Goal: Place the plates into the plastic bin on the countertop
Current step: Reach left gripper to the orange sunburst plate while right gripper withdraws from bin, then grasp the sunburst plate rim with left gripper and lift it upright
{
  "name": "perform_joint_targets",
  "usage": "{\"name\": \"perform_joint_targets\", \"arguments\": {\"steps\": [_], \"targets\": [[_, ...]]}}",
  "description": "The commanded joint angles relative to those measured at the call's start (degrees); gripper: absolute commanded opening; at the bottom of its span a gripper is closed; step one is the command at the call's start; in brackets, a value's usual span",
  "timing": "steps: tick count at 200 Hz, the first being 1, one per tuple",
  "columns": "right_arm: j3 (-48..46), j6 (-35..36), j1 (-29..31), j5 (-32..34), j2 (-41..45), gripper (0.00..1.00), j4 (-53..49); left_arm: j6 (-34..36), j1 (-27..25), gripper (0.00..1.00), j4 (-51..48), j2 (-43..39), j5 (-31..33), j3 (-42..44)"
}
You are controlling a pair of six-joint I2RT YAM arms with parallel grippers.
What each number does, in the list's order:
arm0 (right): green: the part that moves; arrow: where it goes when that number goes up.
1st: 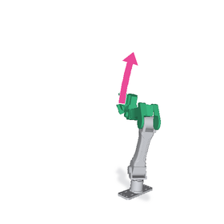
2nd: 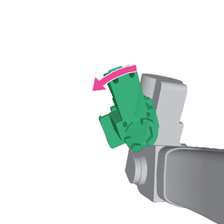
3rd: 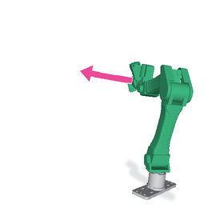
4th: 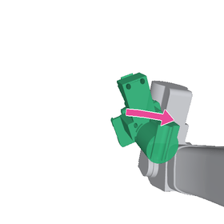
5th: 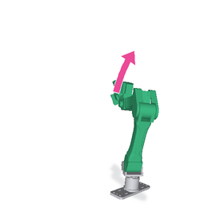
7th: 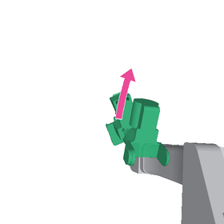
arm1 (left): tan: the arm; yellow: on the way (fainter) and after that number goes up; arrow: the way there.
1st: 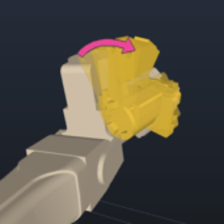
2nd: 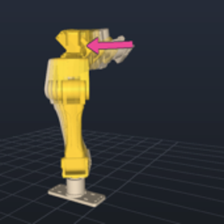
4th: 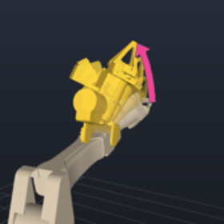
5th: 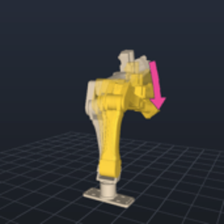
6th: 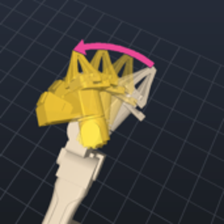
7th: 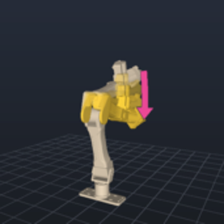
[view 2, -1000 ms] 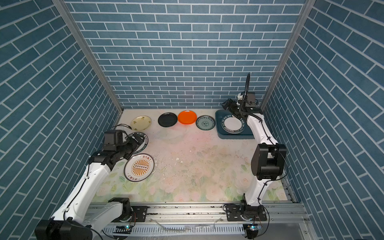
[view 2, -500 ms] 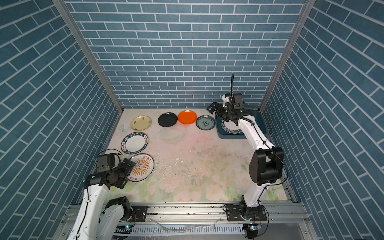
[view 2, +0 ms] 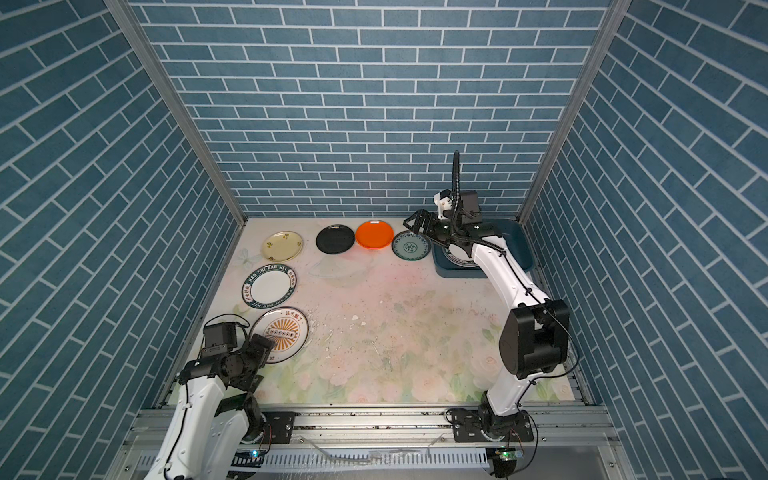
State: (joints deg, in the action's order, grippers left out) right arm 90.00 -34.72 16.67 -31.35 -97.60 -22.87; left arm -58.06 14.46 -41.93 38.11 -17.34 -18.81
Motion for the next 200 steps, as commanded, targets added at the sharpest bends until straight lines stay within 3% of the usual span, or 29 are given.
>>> {"name": "perform_joint_targets", "arguments": {"steps": [1,72,133,200], "targets": [[-0.16,-1.58,0.27,-0.89,1.43,0.98,1.23,-2.58,0.37,0.92,4.91,-1.28,-1.0,2.56],[0.27,-1.89,0.3,0.15,1.02,0.98,0.42,-6.36,0.47,0.81,11.34,-4.55,-2.31,8.35],[0.31,-1.47,0.3,2.06,1.69,0.97,-0.55,-7.59,0.46,0.46,10.47,-6.25,-2.12,9.28],[-0.24,-1.49,0.3,3.03,2.2,0.97,-0.44,-7.98,0.41,0.26,8.14,-8.01,-2.41,8.32]]}}
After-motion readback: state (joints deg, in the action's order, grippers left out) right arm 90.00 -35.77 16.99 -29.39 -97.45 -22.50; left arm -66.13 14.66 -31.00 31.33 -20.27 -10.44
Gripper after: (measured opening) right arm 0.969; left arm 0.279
